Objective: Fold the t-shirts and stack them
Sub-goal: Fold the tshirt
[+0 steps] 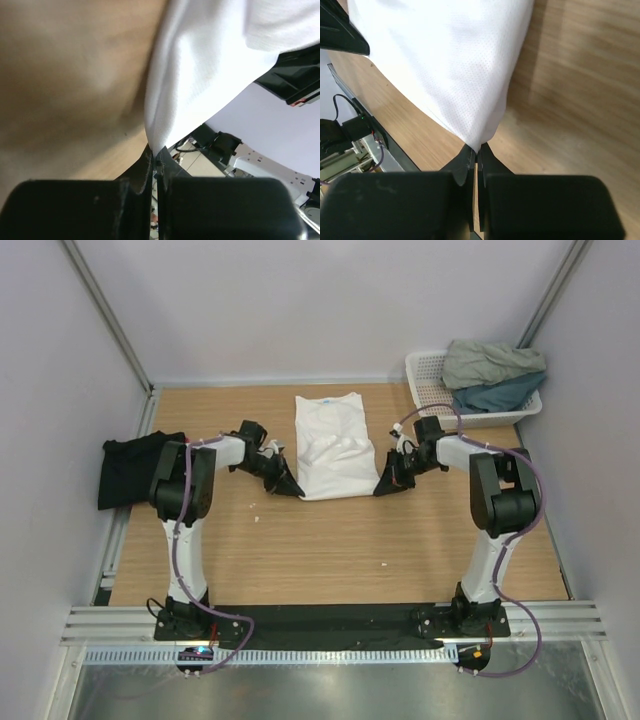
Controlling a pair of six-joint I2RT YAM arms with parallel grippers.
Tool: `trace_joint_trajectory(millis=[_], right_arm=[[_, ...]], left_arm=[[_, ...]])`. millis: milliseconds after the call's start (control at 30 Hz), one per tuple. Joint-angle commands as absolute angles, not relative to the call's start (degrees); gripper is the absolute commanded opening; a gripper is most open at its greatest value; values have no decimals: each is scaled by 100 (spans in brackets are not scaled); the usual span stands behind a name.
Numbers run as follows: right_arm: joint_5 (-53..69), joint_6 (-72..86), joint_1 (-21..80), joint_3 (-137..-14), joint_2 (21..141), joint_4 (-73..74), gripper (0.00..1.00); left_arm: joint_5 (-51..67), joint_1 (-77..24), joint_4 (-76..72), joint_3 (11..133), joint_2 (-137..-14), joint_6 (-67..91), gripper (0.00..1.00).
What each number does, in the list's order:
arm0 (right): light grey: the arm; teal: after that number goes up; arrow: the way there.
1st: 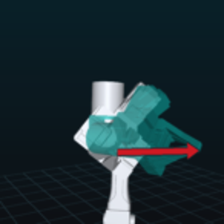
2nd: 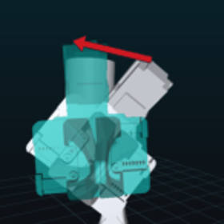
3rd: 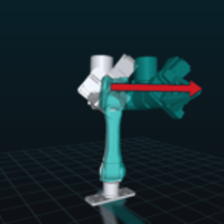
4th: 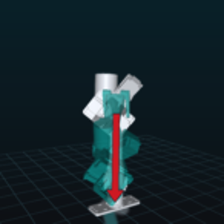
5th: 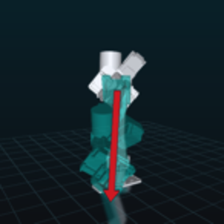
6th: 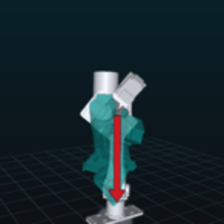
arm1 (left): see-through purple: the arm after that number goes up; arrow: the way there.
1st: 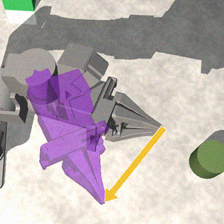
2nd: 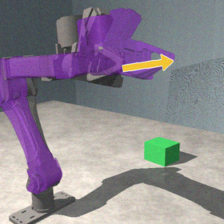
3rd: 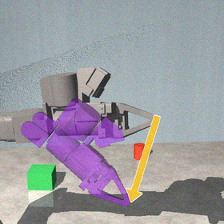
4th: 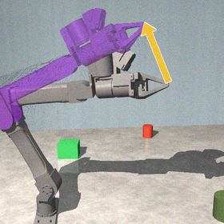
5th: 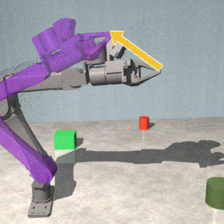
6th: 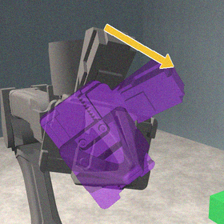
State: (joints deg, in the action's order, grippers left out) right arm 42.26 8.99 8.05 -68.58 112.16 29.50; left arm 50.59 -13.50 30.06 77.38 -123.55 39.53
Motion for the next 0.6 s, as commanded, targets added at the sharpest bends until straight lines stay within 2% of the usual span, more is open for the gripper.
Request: trace_joint_trajectory(millis=[0, 333, 567], right_arm=[[4201, 642, 747, -6750, 10477, 3190, 1], [4508, 703, 712, -6205, 9414, 3287, 1], [4676, 703, 703, -6442, 8711, 3533, 1]], left_arm=[[4940, -1345, 3612, 7647, -11646, 3595, 0], [4808, -1599, 3727, 7559, -10671, 3305, 0], [4658, -1819, 3937, 7480, -9837, 2971, 0]])
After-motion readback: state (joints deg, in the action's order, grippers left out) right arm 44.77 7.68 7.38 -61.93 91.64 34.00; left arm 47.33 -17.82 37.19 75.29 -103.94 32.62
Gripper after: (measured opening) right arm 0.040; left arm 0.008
